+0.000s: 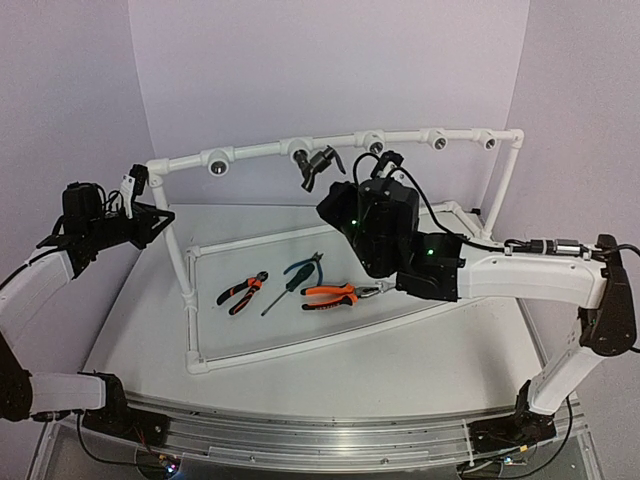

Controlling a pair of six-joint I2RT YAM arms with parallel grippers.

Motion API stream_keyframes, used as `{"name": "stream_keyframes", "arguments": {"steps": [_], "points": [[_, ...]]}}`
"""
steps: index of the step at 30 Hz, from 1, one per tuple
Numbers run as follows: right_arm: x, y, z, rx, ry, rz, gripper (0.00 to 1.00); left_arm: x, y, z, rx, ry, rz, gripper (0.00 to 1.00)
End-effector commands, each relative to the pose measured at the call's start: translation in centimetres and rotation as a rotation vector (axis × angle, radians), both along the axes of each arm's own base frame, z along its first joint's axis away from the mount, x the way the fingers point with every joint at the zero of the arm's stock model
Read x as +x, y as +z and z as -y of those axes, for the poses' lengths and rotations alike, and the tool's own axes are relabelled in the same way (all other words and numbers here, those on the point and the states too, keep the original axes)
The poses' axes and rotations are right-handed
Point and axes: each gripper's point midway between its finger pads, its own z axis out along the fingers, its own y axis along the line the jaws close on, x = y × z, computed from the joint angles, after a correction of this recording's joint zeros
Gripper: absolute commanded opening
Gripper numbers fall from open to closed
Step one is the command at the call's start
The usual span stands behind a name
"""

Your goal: Install the water faucets

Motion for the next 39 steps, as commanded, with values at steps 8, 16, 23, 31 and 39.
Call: {"name": "stream_keyframes", "arguments": {"steps": [8, 16, 23, 31, 39], "points": [[-0.6, -1.5, 3.4, -0.411, 0.000, 0.036, 0.20, -2.0, -8.6, -0.8, 0.007, 0.085, -0.358, 0.00], [-3.9, 4.2, 6.2, -1.392, 0.097, 0.260, 0.60, -1.7, -8.1, -0.9, 0.037, 0.079, -0.321, 0.00], [-6.1, 7.5, 1.6, -2.147, 0.062, 0.639, 0.96, -1.5, -7.5, -0.9, 0.045, 0.075, -0.295, 0.00], [-5.1, 5.9, -2.8, -2.492, 0.268, 0.798, 0.98, -1.3, -6.9, -0.8, 0.045, 0.064, -0.268, 0.00], [-1.4, 4.3, -3.5, -2.638, 0.345, 0.772, 0.92, -1.2, -6.4, -0.5, 0.041, 0.053, -0.246, 0.00]]}}
